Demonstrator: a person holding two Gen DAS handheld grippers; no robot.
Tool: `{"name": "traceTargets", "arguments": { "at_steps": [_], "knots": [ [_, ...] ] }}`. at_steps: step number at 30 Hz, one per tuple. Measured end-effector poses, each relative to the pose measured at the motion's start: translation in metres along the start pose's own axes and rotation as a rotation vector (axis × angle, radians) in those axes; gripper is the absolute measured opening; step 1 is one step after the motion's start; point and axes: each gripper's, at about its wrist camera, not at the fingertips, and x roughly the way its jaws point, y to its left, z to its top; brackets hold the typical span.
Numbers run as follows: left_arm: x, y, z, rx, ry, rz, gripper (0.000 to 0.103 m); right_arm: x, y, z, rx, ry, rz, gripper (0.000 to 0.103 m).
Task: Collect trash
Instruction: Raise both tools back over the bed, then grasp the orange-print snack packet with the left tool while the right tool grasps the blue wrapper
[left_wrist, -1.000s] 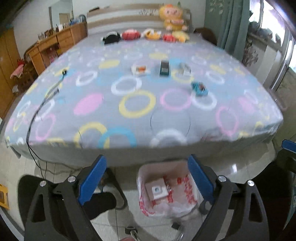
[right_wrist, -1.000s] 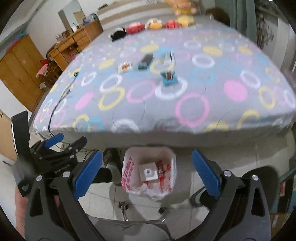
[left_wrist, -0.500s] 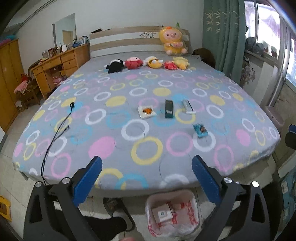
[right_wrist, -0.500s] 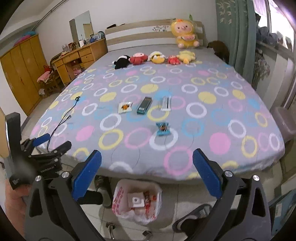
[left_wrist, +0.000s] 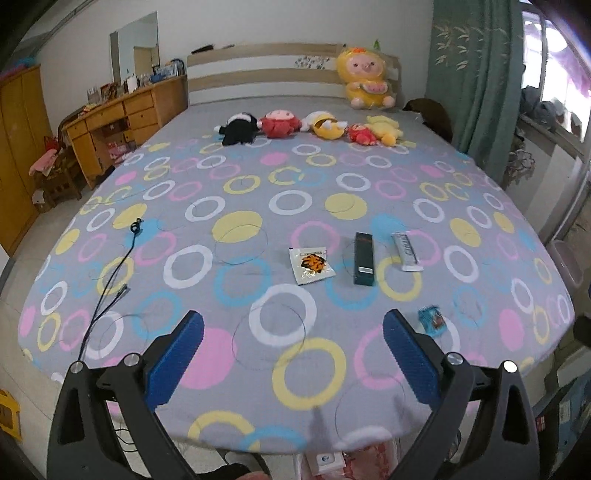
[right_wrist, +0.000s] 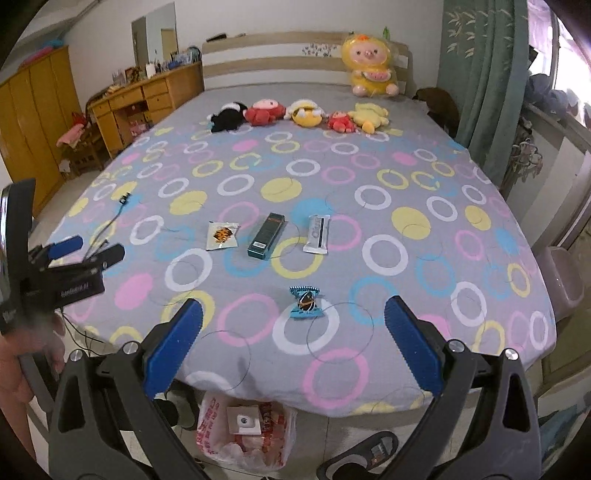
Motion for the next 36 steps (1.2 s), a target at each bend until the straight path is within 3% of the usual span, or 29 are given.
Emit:
{"name": "traceTargets", "arguments": {
  "at_steps": [10, 18, 28, 36],
  "knots": [
    [0.108, -0.007, 0.031, -0.043, 0.118, -0.006, 0.095, 0.118, -0.006, 0.012, 0.003, 0.158, -0.018, 0.096],
    [0.195, -0.013, 0.032, -0.052, 0.22, 0.013, 0.095, 0.2, -0.014, 0.002, 0.005, 0.264, -0.019, 0.096],
    [0.268, -0.008, 0.037, -0.097, 0.297, 0.013, 0.095, 0.265, -0.015, -0.005, 0.003, 0.346, -0.022, 0.096],
    [0.296, -0.014, 0.04, -0.076, 0.325, 0.02, 0.095, 0.289, -0.009, -0.007, -0.006, 0.37, -0.031, 0.096]
  ]
}}
